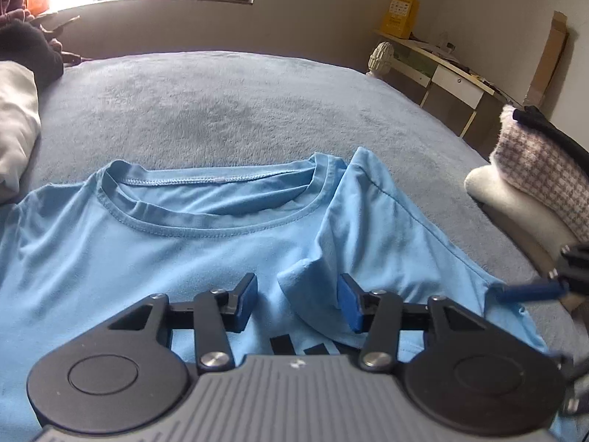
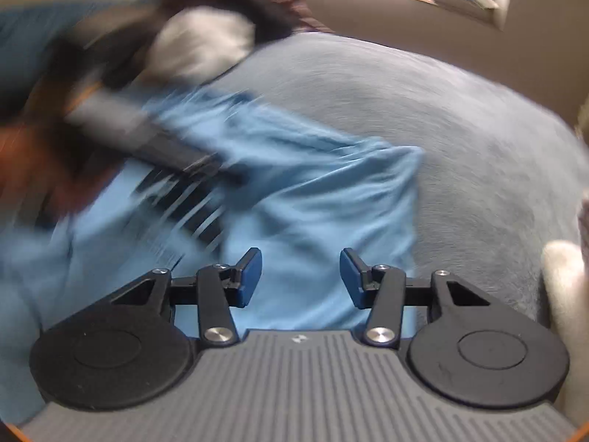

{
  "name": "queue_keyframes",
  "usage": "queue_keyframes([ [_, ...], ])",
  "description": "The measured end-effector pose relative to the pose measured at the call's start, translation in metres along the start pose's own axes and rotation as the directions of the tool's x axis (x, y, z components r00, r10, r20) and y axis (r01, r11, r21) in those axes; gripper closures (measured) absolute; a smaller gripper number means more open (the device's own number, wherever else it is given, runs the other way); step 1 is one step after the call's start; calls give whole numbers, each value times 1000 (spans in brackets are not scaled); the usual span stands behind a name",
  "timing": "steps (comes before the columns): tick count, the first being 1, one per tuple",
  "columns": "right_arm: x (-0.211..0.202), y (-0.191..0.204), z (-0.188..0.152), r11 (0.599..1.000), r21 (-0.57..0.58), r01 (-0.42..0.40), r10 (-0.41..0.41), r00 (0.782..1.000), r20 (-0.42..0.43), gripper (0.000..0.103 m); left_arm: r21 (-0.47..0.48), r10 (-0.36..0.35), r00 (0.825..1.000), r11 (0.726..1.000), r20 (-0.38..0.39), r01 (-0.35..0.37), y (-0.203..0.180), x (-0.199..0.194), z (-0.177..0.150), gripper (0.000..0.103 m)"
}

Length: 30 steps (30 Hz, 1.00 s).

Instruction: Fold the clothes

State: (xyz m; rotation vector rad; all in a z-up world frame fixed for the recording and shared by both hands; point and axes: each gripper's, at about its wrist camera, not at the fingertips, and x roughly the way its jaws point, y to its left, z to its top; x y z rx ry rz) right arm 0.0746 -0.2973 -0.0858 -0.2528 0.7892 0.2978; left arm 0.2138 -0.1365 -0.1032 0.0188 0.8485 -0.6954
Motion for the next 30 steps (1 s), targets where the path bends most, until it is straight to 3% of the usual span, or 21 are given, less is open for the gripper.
queue_keyframes([
  [3, 2, 37, -12, 988, -153, 24, -27, 999, -20, 55, -30, -1, 1000, 1000, 9, 2, 0, 4, -2, 58],
  [5, 8, 49, -17, 972, -228, 48, -55, 998, -25, 58, -44, 11, 1000, 999, 13, -10, 1, 5, -3, 66],
  [7, 16, 49, -19, 965, -249, 77, -90, 995, -41, 79, -63, 18, 1000, 998, 12, -18, 2, 6, -2, 82],
  [8, 19, 47, -20, 969, -235, 77, -90, 995, -46, 95, -74, 19, 1000, 997, 11, -18, 3, 7, -2, 85],
  [9, 19, 44, -20, 976, -207, 66, -77, 996, -49, 100, -85, 24, 1000, 996, 11, -23, 4, 7, 0, 90],
  [11, 14, 43, -21, 982, -183, 52, -58, 998, -30, 101, -111, 39, 999, 993, 4, -38, 5, 10, 2, 91],
  [15, 13, 56, -32, 975, -217, 46, -57, 997, -43, 100, -146, 60, 998, 987, -31, -64, 6, 19, 5, 86],
  [17, 14, 58, -37, 978, -205, 50, -59, 997, -39, 99, -191, 38, 999, 980, -38, -45, 9, 17, 8, 75],
  [19, 9, 56, -39, 983, -176, 49, -53, 998, -20, 97, -244, 12, 999, 970, -34, -20, 13, 13, 11, 50],
  [20, 4, 52, -38, 989, -144, 37, -38, 999, -8, 90, -269, 13, 1000, 963, -27, -20, 15, 8, 13, 47],
  [21, -1, 49, -36, 993, -113, 24, -24, 1000, 4, 77, -290, 23, 1000, 957, -21, -28, 17, 3, 14, 44],
  [23, -12, 39, -30, 999, -48, -3, 6, 999, 53, 71, -329, 34, 999, 944, -9, -35, 26, -10, 18, 43],
  [28, -13, 15, 4, 988, 111, -103, 84, 983, 163, 71, -371, 135, 990, 922, 31, -114, 62, -62, 25, 44],
  [30, 1, 12, 26, 984, 119, -136, 112, 976, 189, 82, -355, 182, 982, 922, 40, -157, 77, -88, 25, 44],
])
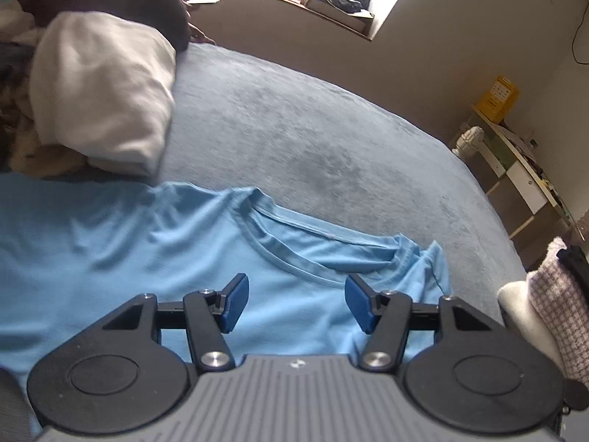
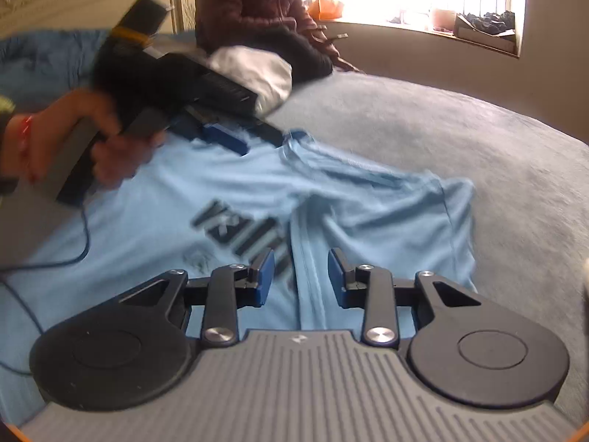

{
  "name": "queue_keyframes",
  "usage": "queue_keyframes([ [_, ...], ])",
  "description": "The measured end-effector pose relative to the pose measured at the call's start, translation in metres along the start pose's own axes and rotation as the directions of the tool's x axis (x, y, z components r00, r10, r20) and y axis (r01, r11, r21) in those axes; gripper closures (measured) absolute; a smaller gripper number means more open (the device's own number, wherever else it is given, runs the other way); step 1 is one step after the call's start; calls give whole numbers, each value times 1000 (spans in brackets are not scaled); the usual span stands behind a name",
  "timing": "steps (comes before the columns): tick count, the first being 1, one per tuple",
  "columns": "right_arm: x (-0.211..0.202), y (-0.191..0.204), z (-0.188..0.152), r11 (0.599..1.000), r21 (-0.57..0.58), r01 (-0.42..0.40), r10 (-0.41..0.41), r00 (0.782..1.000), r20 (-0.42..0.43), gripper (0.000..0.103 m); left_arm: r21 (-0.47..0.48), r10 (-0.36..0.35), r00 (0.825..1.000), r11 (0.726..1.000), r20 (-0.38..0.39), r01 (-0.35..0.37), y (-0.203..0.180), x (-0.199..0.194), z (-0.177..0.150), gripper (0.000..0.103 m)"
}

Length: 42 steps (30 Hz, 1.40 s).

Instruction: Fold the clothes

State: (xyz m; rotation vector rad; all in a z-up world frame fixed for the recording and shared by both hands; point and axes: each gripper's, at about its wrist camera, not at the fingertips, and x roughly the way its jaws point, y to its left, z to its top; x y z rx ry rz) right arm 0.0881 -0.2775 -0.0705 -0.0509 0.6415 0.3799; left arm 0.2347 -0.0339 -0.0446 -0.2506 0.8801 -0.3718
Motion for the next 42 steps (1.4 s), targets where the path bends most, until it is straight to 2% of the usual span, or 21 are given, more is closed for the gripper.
queue_keyframes([
  [4, 59, -3, 27, 998, 55, -19, 22, 999, -38, 90, 73, 112, 994, 991, 6, -112, 36, -46, 4, 45],
  [8, 119, -12, 21, 990, 144, 0, 26, 984, -179, 90, 96, 197, 980, 976, 5, -197, 79, -87, -12, 45],
  [12, 103, -10, 32, 982, 187, -1, 29, 989, -147, 88, 82, 228, 974, 970, 23, -229, 126, -116, -44, 40],
  [15, 88, -6, 53, 979, 205, -12, 41, 989, -140, 88, -26, 199, 980, 980, 19, -198, 159, -114, -62, 40],
  [18, 91, 14, 84, 987, 155, -38, 65, 983, -173, 86, -148, 164, 986, 976, 37, -157, 183, -104, -69, 41],
  [20, 103, 36, 107, 990, 117, -75, 98, 975, -201, 81, -212, 178, 982, 964, 69, -160, 194, -98, -71, 41],
  [23, 132, 79, 143, 984, 101, -150, 170, 958, -231, 77, -331, 214, 973, 927, 83, -175, 211, -88, -75, 41],
  [26, 173, 125, 177, 970, 107, -219, 240, 935, -260, 71, -403, 181, 976, 907, 117, -120, 227, -79, -79, 43],
  [27, 192, 141, 187, 967, 112, -230, 253, 927, -276, 62, -394, 173, 975, 913, 141, -105, 230, -77, -79, 43],
  [29, 233, 169, 204, 969, 113, -222, 247, 913, -325, 56, -389, 181, 970, 915, 159, -107, 234, -74, -79, 56],
  [31, 272, 192, 215, 968, 133, -212, 247, 894, -374, 56, -381, 197, 967, 917, 164, -123, 237, -72, -77, 81],
  [33, 307, 208, 220, 966, 176, -189, 246, 879, -408, 54, -355, 217, 962, 923, 166, -147, 237, -70, -77, 95],
  [35, 332, 219, 222, 963, 218, -161, 241, 873, -423, 54, -319, 229, 956, 934, 183, -163, 235, -70, -79, 97],
  [38, 359, 230, 222, 967, 231, -106, 201, 876, -438, 54, -239, 232, 946, 955, 225, -177, 224, -73, -80, 98],
  [42, 378, 240, 217, 986, 160, -52, 122, 874, -471, 55, -84, 168, 943, 985, 287, -150, 205, -79, -80, 98],
])
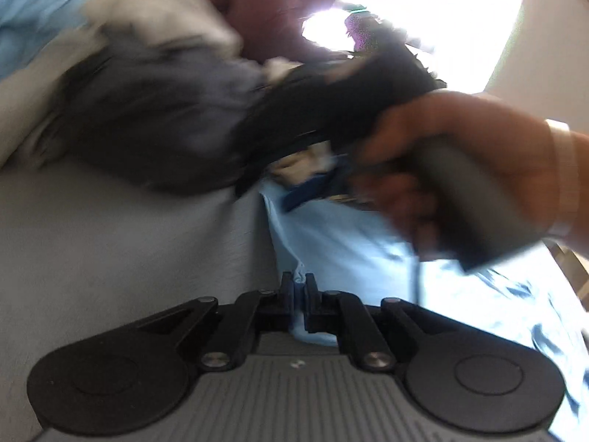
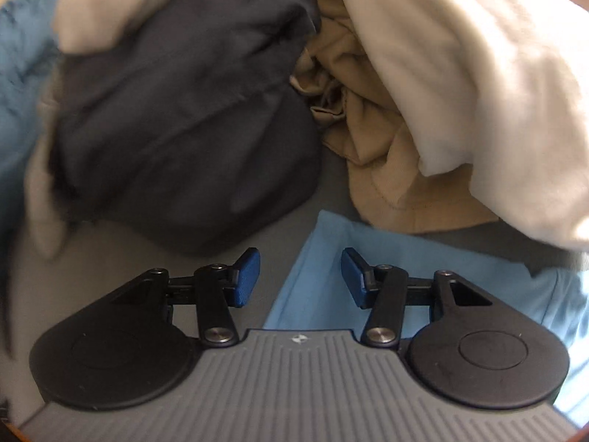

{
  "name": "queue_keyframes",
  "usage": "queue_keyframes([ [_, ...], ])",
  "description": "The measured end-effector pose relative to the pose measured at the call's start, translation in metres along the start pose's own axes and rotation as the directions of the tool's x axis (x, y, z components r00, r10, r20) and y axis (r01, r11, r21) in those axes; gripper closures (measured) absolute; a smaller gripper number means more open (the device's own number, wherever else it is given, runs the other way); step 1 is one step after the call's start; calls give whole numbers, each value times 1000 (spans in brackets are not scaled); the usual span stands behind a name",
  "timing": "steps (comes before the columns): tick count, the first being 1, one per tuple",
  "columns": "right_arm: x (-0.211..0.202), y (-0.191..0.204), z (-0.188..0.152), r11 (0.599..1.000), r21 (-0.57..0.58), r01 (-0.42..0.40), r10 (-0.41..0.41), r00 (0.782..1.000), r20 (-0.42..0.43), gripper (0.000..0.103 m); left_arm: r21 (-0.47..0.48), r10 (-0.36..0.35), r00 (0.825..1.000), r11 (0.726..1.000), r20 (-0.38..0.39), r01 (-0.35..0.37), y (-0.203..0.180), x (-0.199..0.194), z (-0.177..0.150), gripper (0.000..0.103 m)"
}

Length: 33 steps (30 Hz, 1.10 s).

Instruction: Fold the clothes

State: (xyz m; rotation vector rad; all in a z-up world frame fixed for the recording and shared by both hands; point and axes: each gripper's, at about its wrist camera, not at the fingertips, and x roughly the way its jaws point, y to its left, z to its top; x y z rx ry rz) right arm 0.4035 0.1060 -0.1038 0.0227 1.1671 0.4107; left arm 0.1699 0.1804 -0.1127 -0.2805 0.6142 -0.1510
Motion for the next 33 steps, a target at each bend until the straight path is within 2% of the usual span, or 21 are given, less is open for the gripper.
queue_keyframes([
  [1, 0, 1, -1, 1000, -25, 6, -6, 1000, 4, 56, 32, -15, 1000, 999, 14, 14, -5, -2, 1, 98],
  [2, -1, 3, -3, 999, -49, 12, -11, 1000, 9, 62, 61, -29, 999, 998, 26, 27, -10, -3, 2, 98],
  [5, -10, -6, -6, 997, -75, 23, -21, 1000, 23, 99, 81, -64, 997, 995, 49, 60, -21, -6, 5, 98],
  [6, -17, -12, -7, 998, -69, 14, -11, 999, 36, 100, 78, -83, 995, 994, 56, 78, -25, -8, 7, 98],
  [11, -86, -58, -30, 996, -34, -81, 86, 981, 172, 101, 162, -199, 977, 970, 80, 184, -63, -22, 11, 98],
  [15, -153, -119, -62, 987, 61, -150, 125, 944, 305, 101, 248, -293, 955, 929, 37, 275, -101, -27, 6, 98],
  [18, -184, -169, -100, 959, 180, -221, 138, 912, 387, 101, 305, -337, 941, 893, -33, 330, -129, -23, -6, 98],
  [20, -191, -196, -129, 941, 243, -233, 116, 902, 417, 101, 348, -346, 935, 869, -82, 352, -145, -20, -20, 98],
  [25, -186, -244, -191, 886, 386, -257, 63, 892, 447, 101, 443, -329, 921, 808, -207, 388, -176, -14, -50, 98],
  [30, -169, -266, -233, 834, 471, -286, 54, 893, 448, 101, 462, -293, 923, 801, -251, 380, -185, -10, -68, 98],
  [33, -168, -273, -247, 809, 504, -303, 39, 883, 468, 101, 483, -273, 925, 793, -263, 371, -186, -5, -73, 98],
])
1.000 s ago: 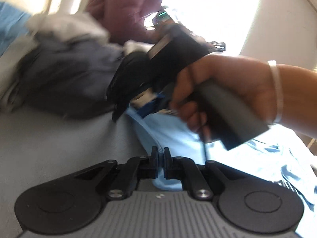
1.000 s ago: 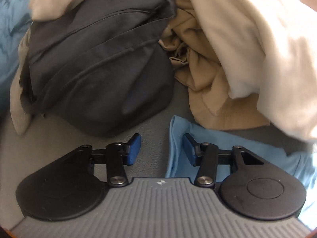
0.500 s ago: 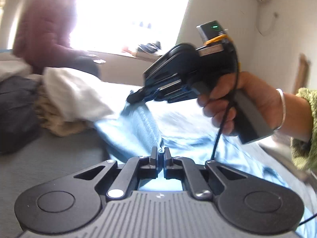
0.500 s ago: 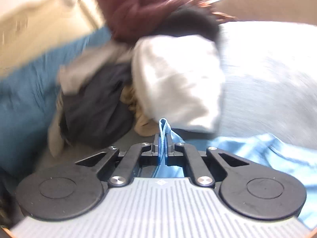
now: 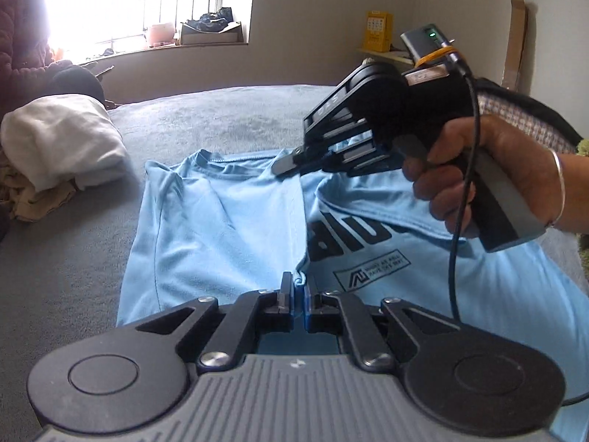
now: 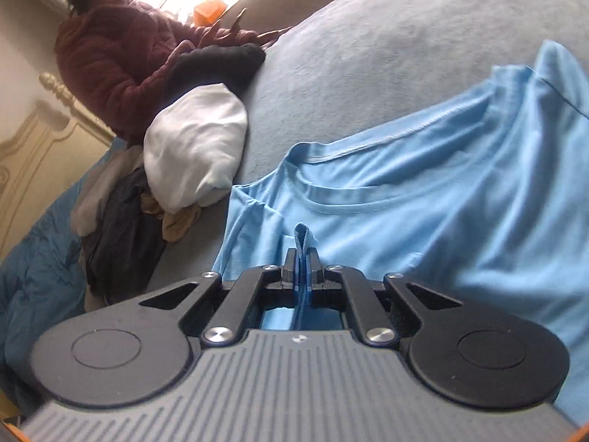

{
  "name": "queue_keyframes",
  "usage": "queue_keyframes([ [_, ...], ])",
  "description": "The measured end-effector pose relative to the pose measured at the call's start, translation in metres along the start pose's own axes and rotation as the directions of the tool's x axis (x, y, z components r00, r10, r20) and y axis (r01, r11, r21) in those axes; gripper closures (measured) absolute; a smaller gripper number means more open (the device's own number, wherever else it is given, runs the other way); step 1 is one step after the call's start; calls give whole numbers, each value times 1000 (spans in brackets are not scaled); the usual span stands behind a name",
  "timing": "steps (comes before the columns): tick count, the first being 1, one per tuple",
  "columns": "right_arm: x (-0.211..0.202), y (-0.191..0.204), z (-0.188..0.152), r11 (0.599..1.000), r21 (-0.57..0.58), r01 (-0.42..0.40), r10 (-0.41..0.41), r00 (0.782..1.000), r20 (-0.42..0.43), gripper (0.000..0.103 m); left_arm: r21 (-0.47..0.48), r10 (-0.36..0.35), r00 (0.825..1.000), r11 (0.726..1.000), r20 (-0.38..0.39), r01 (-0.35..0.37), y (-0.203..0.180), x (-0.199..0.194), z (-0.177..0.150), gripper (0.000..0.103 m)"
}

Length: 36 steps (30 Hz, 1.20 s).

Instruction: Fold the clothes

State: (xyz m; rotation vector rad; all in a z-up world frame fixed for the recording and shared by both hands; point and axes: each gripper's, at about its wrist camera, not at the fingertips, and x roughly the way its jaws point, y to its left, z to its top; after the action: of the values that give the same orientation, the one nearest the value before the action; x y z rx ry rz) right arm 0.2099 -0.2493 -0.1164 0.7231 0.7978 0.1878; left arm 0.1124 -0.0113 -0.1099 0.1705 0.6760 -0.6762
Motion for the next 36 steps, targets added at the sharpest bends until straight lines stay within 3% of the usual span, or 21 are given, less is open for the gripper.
queue_keyframes([
  [5, -8, -15, -16, 999, 37, 16, -16, 1000, 5, 101, 18, 11, 1000, 1000, -29, -10, 2, 3, -4, 95],
  [9, -8, -23, -28, 997, 12, 78, -78, 997, -12, 98, -16, 5, 998, 1000, -61, -6, 2, -6, -10, 60],
  [10, -10, -24, -29, 996, 3, 85, -85, 996, -17, 98, -24, 0, 998, 1000, -57, -1, 3, -12, -12, 57],
  [13, -23, -22, -28, 991, -59, 120, -120, 993, -7, 84, -42, -5, 999, 999, -44, 3, 5, -35, -16, 56],
  [14, -30, -19, -28, 987, -88, 135, -135, 991, 7, 77, -40, 14, 999, 999, -32, -15, 7, -43, -16, 56],
  [16, -40, -10, -28, 976, -160, 145, -142, 989, 30, 75, -27, 81, 997, 996, -12, -81, 14, -55, -16, 54],
  [18, -44, 6, -34, 958, -257, 125, -120, 992, 34, 75, 38, 192, 981, 981, -26, -191, 18, -55, -14, 53],
  [21, -39, 31, -48, 918, -384, 95, -95, 995, 21, 75, 201, 331, 940, 929, -78, -311, 17, -35, -15, 52],
  [23, -30, 45, -57, 900, -430, 75, -81, 997, 5, 75, 250, 429, 900, 882, -77, -399, 17, -25, -21, 54],
  [26, -19, 59, -71, 865, -499, 42, -68, 997, -33, 75, 271, 560, 826, 805, -57, -527, 19, -16, -29, 56],
  [30, -5, 61, -92, 817, -574, 49, -120, 989, -86, 76, 187, 574, 816, 811, -66, -555, 32, -27, -35, 56],
  [32, -4, 56, -99, 803, -594, 57, -138, 986, -92, 76, 156, 566, 820, 820, -77, -551, 37, -32, -37, 56],
  [36, -8, 53, -99, 812, -581, 50, -138, 984, -108, 76, 92, 562, 821, 827, -101, -555, 44, -35, -39, 56],
])
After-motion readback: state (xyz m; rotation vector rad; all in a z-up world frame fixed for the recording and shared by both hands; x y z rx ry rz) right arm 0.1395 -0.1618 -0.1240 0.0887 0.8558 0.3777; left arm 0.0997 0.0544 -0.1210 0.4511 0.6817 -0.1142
